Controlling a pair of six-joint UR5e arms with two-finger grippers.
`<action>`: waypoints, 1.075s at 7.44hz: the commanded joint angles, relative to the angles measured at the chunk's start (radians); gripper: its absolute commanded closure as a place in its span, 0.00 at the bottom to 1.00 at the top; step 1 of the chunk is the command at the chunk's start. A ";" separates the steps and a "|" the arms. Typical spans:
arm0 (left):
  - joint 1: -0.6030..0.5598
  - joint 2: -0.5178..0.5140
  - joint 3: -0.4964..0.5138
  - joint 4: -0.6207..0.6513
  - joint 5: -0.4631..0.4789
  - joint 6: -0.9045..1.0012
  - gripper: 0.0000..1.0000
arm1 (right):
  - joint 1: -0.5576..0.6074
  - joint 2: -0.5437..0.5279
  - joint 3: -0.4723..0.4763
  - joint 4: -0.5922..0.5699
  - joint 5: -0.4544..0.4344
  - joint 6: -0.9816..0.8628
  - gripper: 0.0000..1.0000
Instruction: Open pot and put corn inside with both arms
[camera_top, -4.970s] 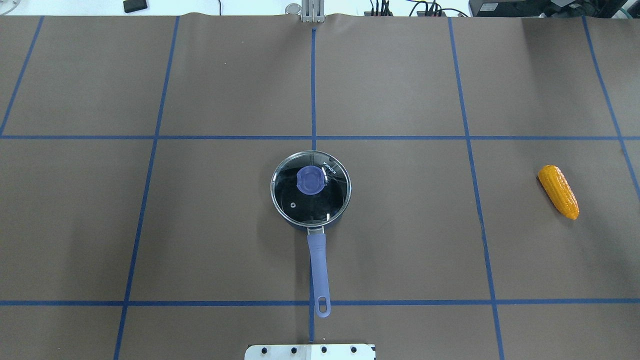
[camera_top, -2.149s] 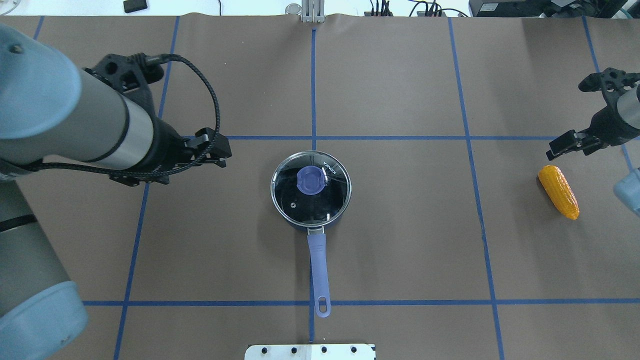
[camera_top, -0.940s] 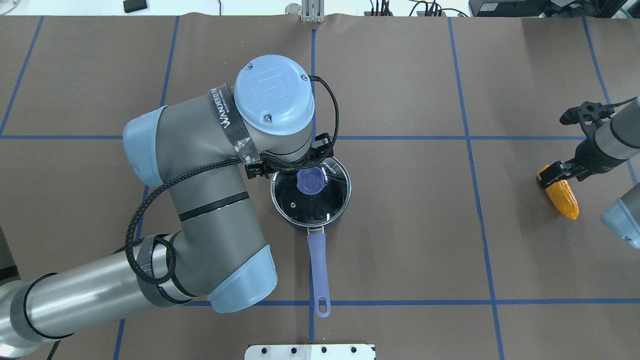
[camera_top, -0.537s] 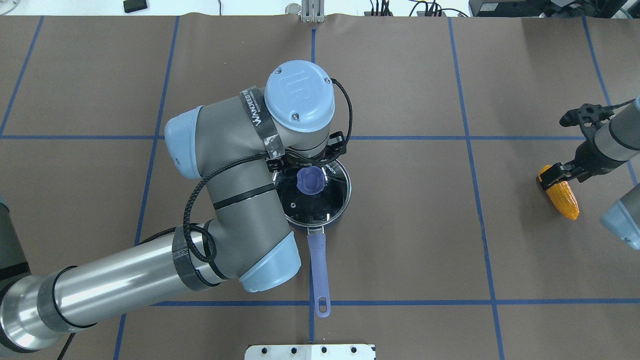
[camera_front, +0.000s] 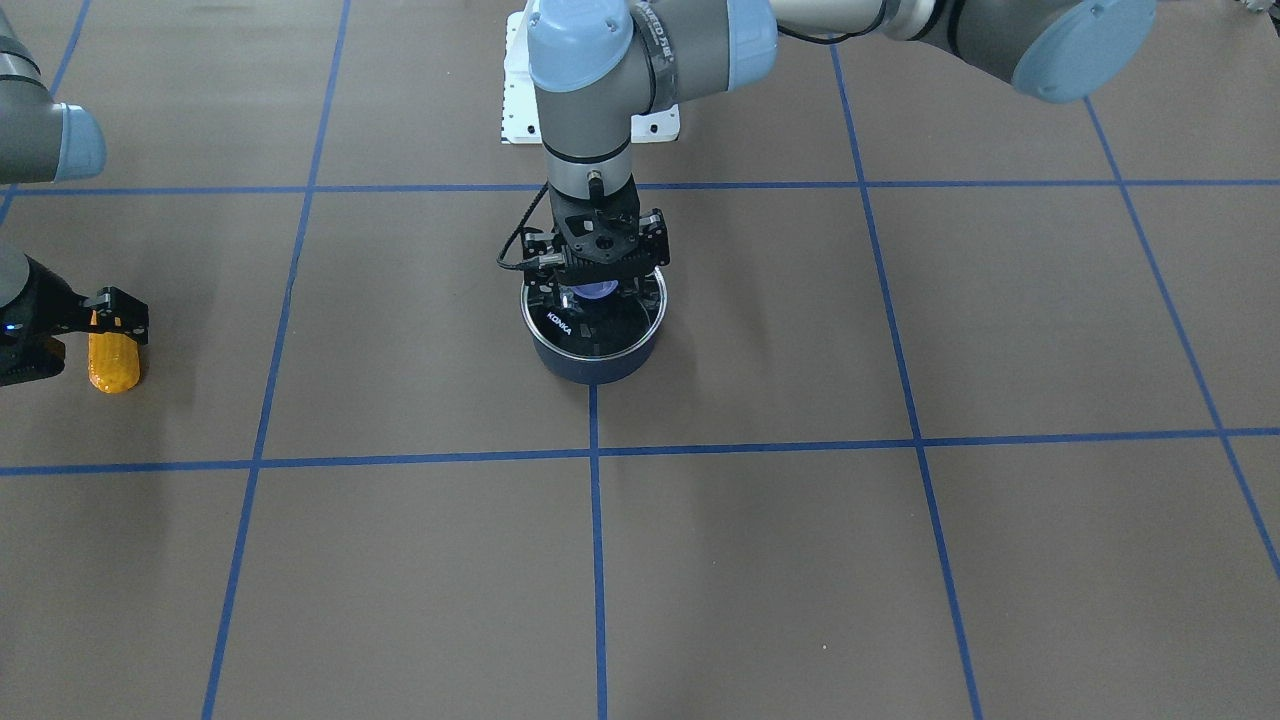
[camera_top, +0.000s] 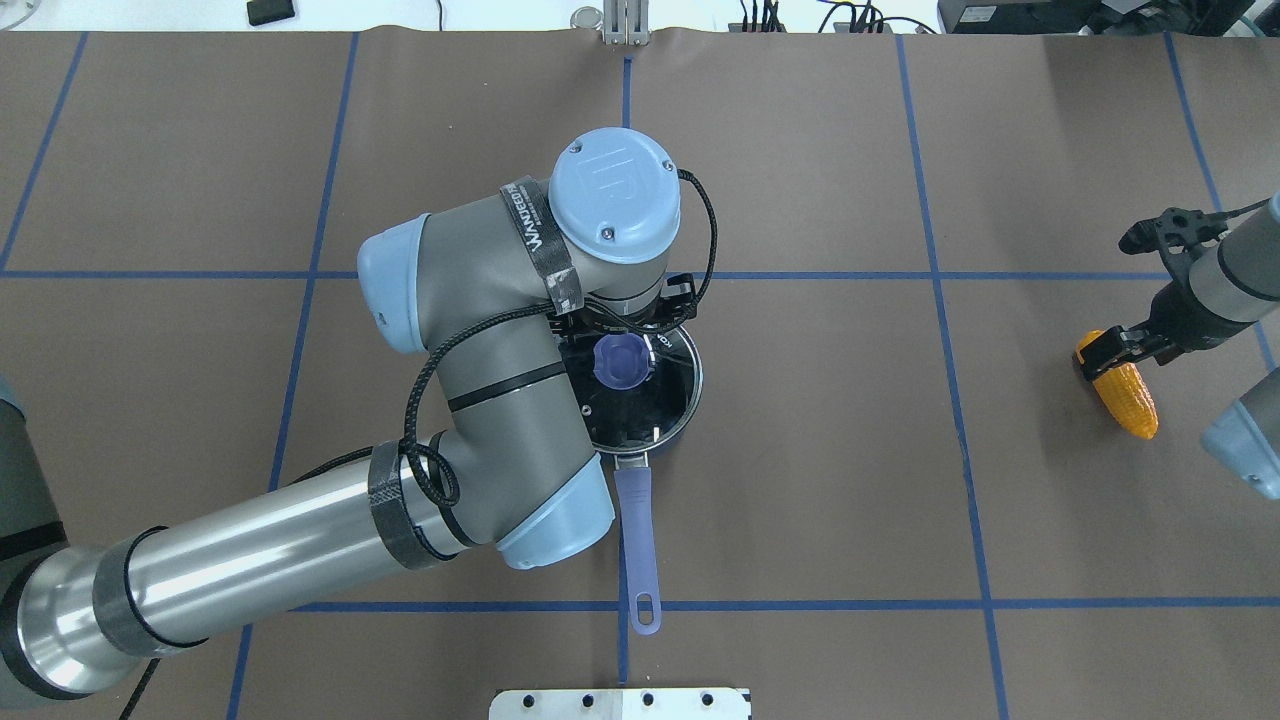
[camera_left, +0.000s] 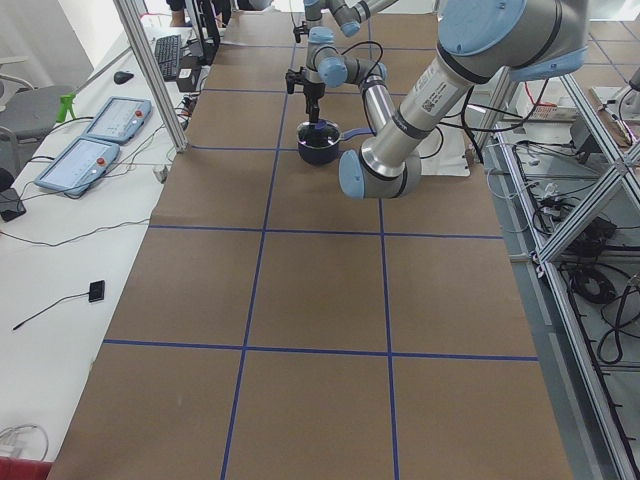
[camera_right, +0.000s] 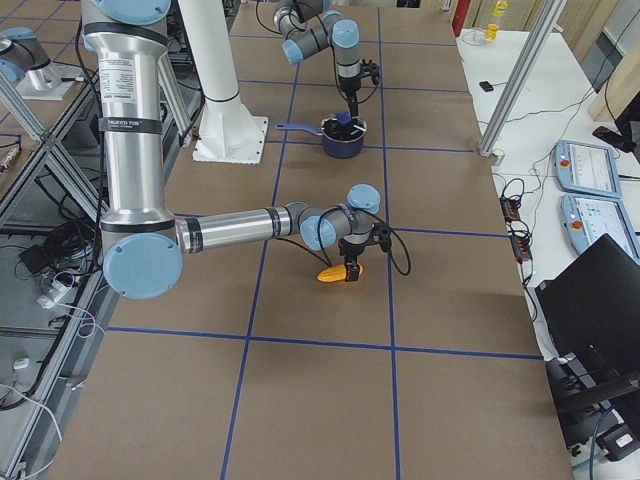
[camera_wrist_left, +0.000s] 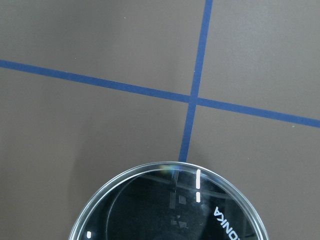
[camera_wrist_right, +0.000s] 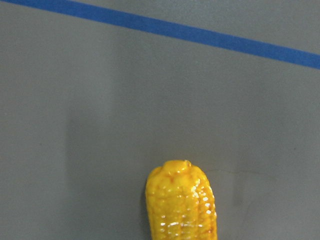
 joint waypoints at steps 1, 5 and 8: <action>0.002 0.005 -0.002 0.001 -0.047 0.027 0.03 | 0.000 0.001 -0.001 0.000 0.002 0.000 0.00; 0.038 0.005 0.006 0.001 -0.053 0.027 0.07 | 0.001 0.000 -0.002 0.000 -0.001 -0.002 0.00; 0.038 0.005 0.009 0.001 -0.053 0.029 0.37 | 0.001 0.000 -0.002 0.002 -0.002 -0.002 0.00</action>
